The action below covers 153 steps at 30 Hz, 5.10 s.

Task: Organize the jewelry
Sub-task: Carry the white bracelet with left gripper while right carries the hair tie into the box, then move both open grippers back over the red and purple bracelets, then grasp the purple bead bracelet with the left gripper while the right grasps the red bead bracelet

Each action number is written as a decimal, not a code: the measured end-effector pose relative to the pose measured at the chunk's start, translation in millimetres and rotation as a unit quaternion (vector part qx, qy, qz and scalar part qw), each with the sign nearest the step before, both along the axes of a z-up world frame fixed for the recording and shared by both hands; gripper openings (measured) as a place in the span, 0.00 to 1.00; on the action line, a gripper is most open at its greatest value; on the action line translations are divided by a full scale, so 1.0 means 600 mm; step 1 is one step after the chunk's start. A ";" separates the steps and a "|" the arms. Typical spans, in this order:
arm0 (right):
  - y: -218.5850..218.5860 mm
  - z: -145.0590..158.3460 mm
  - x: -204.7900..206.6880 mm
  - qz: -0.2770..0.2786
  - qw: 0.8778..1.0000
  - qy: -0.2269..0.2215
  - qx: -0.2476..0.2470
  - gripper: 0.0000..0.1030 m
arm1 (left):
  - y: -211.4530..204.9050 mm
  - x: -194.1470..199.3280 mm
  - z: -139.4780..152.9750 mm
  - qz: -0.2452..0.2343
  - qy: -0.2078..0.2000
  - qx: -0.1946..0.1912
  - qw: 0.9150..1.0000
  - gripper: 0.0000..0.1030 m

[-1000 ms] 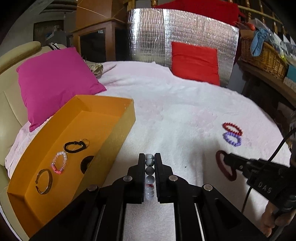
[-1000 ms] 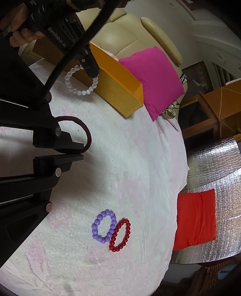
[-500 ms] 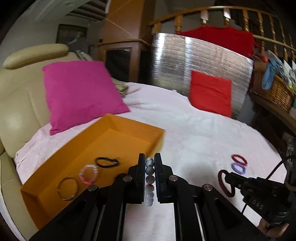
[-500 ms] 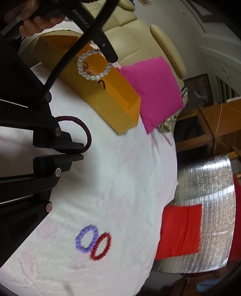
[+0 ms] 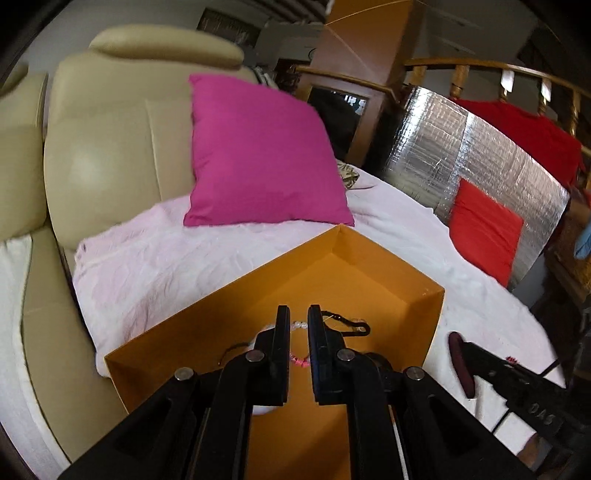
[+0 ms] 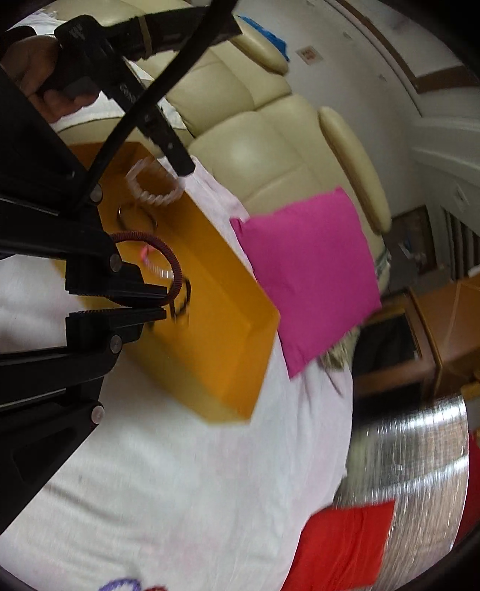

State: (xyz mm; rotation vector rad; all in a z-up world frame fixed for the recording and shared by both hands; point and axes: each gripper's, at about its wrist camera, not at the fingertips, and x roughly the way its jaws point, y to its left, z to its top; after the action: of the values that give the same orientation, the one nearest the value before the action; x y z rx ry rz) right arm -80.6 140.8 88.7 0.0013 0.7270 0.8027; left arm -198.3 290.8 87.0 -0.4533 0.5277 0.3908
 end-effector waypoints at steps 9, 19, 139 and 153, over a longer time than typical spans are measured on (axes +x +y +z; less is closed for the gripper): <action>0.050 -0.019 0.019 -0.002 1.000 0.014 -0.010 0.06 | 0.012 0.008 -0.023 -0.046 -0.006 -0.086 0.995 0.09; 0.095 -0.041 0.008 0.049 0.996 0.047 -0.059 0.08 | 0.084 -0.083 0.002 0.170 -0.049 -0.027 0.984 0.22; -0.678 -0.063 0.095 -0.418 0.900 0.122 0.014 0.54 | -0.605 0.336 -0.084 -0.294 0.151 0.116 0.937 1.00; -0.686 -0.079 0.105 -0.428 0.895 0.125 -0.007 0.54 | -0.657 0.382 -0.119 -0.352 0.178 0.148 0.907 1.00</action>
State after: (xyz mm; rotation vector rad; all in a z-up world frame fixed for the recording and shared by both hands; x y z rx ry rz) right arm -17.7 -270.6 41.5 0.3961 0.8718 -0.0566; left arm 31.1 -103.2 15.5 0.1251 0.9268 -0.1558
